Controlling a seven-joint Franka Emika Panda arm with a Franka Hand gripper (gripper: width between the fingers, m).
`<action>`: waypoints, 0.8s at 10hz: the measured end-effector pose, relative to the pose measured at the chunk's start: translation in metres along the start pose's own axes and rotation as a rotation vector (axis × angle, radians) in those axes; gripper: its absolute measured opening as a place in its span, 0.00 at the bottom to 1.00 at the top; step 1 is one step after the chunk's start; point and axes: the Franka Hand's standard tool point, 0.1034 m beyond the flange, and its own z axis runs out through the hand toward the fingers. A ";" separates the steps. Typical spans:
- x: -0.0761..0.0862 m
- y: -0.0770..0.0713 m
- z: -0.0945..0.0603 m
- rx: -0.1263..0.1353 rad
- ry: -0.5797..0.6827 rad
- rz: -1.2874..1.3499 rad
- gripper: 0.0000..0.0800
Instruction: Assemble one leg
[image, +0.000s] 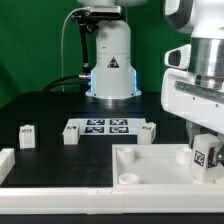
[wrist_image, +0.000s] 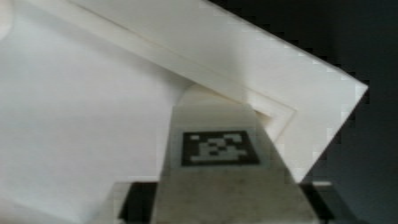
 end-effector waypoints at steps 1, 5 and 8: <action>0.000 0.000 0.000 0.001 0.000 -0.034 0.48; 0.002 -0.003 -0.001 0.044 0.007 -0.350 0.80; 0.005 -0.003 -0.001 0.045 0.020 -0.763 0.81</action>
Offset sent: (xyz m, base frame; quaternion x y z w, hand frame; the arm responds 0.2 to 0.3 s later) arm -0.0081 0.0065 0.0017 0.0383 -0.0336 -0.1070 0.9930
